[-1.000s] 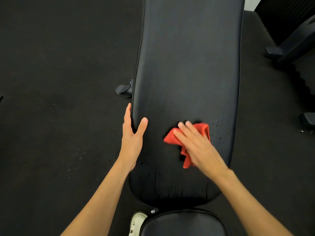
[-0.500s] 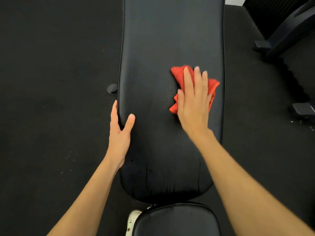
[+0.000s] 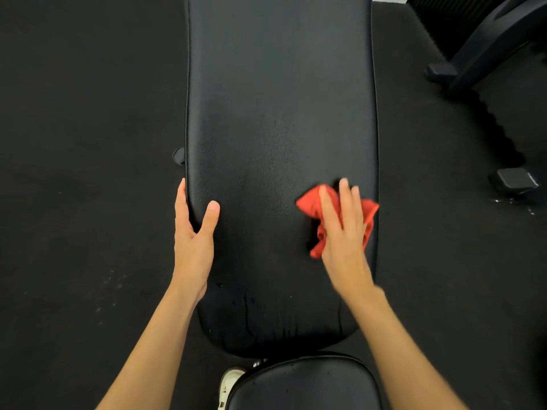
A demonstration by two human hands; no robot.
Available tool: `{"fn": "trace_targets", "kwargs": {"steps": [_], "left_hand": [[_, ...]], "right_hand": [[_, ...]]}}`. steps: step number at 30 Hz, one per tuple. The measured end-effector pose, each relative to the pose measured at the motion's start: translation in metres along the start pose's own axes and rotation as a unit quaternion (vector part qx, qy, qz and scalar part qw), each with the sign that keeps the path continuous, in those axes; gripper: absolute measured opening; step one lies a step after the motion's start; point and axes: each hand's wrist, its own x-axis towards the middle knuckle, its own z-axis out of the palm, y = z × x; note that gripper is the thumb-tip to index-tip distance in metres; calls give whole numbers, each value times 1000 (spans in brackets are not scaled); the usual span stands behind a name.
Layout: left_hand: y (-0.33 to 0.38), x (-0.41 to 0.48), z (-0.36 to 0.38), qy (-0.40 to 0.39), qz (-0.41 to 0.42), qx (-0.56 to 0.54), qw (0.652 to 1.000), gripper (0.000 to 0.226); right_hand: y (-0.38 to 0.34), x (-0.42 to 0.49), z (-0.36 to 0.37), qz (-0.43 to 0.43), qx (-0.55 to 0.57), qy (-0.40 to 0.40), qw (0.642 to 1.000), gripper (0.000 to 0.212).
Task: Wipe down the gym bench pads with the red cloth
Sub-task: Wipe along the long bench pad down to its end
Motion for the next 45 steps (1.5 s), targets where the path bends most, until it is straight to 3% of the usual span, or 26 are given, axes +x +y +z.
{"fn": "trace_targets", "kwargs": {"steps": [5, 9, 16, 22, 24, 26, 35, 41, 45], "left_hand": [[2, -1, 0, -1, 5, 3, 1000, 65], [2, -2, 1, 0, 7, 6, 1000, 65], [-2, 0, 1, 8, 3, 11, 1000, 67], [-4, 1, 0, 6, 5, 11, 1000, 67], [-4, 1, 0, 5, 5, 12, 1000, 67], [-3, 1, 0, 4, 2, 15, 1000, 67], [-3, 1, 0, 4, 6, 23, 1000, 64], [-2, 1, 0, 4, 1, 22, 1000, 64], [-1, 0, 0, 9, -2, 22, 1000, 65]], "right_hand": [[-1, 100, -32, 21, 0, 84, 996, 65], [9, 117, -34, 39, 34, 130, 990, 50], [36, 14, 0, 80, 63, 117, 988, 52], [38, -78, 11, 121, 61, 53, 989, 50], [31, -73, 5, 162, 114, 67, 978, 61], [28, -51, -3, 179, 131, 100, 970, 57], [15, 134, -57, 53, 79, 83, 992, 54], [19, 64, -22, 47, 59, 121, 990, 51], [33, -15, 5, 57, 20, 78, 995, 69]]}}
